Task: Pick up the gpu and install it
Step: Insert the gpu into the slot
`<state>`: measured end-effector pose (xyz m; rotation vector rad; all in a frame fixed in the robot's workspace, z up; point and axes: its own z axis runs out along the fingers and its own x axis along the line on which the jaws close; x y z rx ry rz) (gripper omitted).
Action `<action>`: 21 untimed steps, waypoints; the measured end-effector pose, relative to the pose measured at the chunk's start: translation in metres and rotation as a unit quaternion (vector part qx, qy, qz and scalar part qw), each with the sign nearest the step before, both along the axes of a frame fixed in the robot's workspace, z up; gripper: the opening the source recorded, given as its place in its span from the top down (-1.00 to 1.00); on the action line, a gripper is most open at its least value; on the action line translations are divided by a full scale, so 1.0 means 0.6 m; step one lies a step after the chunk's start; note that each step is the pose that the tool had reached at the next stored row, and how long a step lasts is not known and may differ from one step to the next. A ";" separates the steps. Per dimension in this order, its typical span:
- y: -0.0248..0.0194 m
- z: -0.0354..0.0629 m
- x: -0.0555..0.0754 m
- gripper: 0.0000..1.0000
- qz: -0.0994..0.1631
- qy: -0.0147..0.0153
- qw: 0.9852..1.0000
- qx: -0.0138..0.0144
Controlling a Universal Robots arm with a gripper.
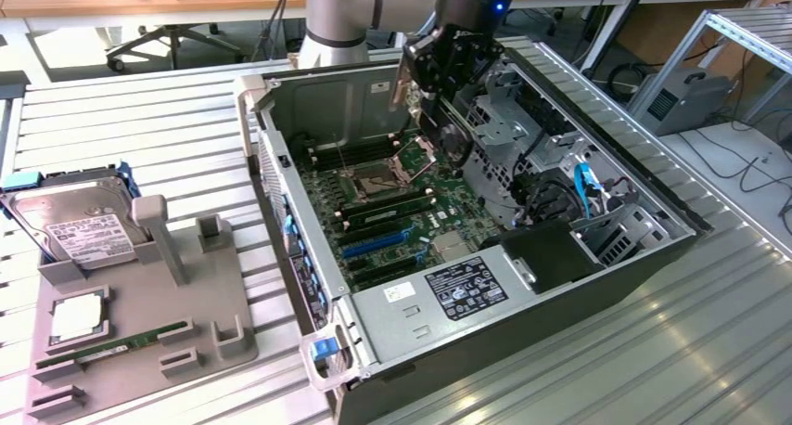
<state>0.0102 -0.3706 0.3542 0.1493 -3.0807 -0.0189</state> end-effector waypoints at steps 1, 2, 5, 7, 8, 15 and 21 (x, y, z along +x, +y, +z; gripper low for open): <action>0.0000 0.000 0.000 0.45 0.003 0.000 1.000 0.000; 0.0000 0.000 0.000 0.45 0.006 0.000 1.000 0.000; 0.0000 0.000 0.000 0.45 0.014 0.000 1.000 0.000; 0.0000 0.000 0.000 0.45 0.020 0.000 1.000 0.000; 0.0000 0.000 0.000 0.45 0.023 0.000 1.000 0.000; 0.0000 0.000 0.000 0.45 0.044 0.000 0.999 0.000; 0.0000 0.000 0.000 0.45 0.060 0.000 0.998 0.000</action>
